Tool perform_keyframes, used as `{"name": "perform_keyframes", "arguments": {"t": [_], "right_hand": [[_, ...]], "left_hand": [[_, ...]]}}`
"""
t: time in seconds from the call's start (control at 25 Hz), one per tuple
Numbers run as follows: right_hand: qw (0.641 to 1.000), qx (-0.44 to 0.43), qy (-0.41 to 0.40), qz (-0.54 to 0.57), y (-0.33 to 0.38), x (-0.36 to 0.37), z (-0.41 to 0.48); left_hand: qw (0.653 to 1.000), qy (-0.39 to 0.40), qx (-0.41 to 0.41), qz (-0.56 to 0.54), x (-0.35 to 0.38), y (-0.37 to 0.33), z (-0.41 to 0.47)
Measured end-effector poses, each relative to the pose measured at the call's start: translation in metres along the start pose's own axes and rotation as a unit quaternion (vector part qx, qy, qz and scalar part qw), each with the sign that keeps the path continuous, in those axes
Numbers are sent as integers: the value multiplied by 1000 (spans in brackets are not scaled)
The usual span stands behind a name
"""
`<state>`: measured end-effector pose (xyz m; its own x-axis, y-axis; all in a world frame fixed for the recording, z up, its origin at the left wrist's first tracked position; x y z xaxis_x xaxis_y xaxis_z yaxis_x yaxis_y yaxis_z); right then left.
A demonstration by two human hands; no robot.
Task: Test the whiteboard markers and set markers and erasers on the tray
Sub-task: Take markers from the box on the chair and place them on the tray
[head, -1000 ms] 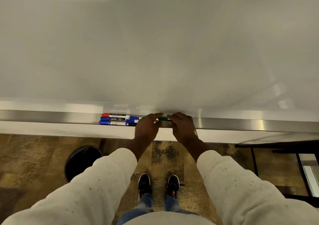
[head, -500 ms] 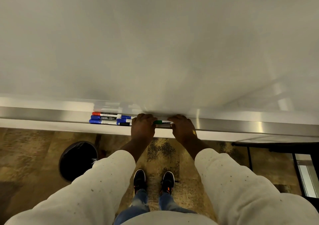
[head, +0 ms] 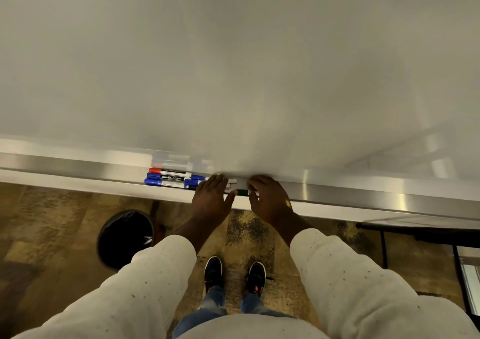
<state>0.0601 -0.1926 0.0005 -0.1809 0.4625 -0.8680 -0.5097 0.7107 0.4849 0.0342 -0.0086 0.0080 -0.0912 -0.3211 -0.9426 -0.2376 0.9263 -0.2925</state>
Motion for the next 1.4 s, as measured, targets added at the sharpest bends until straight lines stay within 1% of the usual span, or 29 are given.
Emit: {"name": "perform_keyframes", "arguments": {"t": [0.12, 0.24, 0.36, 0.56, 0.68, 0.76, 0.84, 0.92, 1.0, 1.08, 1.2, 1.4], "right_hand": [[999, -16, 13, 25, 22, 10, 7], [995, -46, 84, 11, 44, 27, 13], [987, -44, 152, -39, 53, 40, 14], [980, -25, 182, -79, 56, 45, 8], [983, -10, 164, -81, 51, 39, 2], [989, 3, 131, -72, 51, 34, 0], [991, 36, 104, -72, 54, 30, 1], [989, 81, 102, -67, 57, 30, 6], [986, 106, 112, -58, 59, 31, 11], [986, 110, 112, -52, 61, 32, 12], [988, 115, 88, -49, 61, 31, 10], [986, 145, 68, -36, 60, 25, 11]], "left_hand": [[999, 15, -25, 45, -3, 29, -5], [994, 43, -24, 102, -2, 50, -8], [991, 72, 2, 116, -1, 52, -10], [985, 104, 61, 122, 2, 43, -8], [988, 108, 58, 94, 2, 42, -8], [994, 94, 21, 56, -2, 46, -4], [995, 86, -20, 36, -8, 50, 0], [995, 90, -42, 31, -12, 51, 4], [993, 108, -55, 13, -12, 50, 5], [991, 120, -61, -9, -11, 48, 4], [989, 128, -65, -41, -12, 44, 2], [985, 100, -111, -82, -16, 45, 1]]}}
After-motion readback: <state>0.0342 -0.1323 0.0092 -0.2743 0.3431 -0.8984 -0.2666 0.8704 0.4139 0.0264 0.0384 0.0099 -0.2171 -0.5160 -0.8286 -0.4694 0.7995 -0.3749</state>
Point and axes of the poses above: each hand's wrist, its own z-axis towards the middle knuckle, its own x-axis out of the palm, y = z × x, the point moved 2 cm from there along z, towards the middle knuckle, and after that the axes turned 15 degrees about -x, right-handed, at the moved point
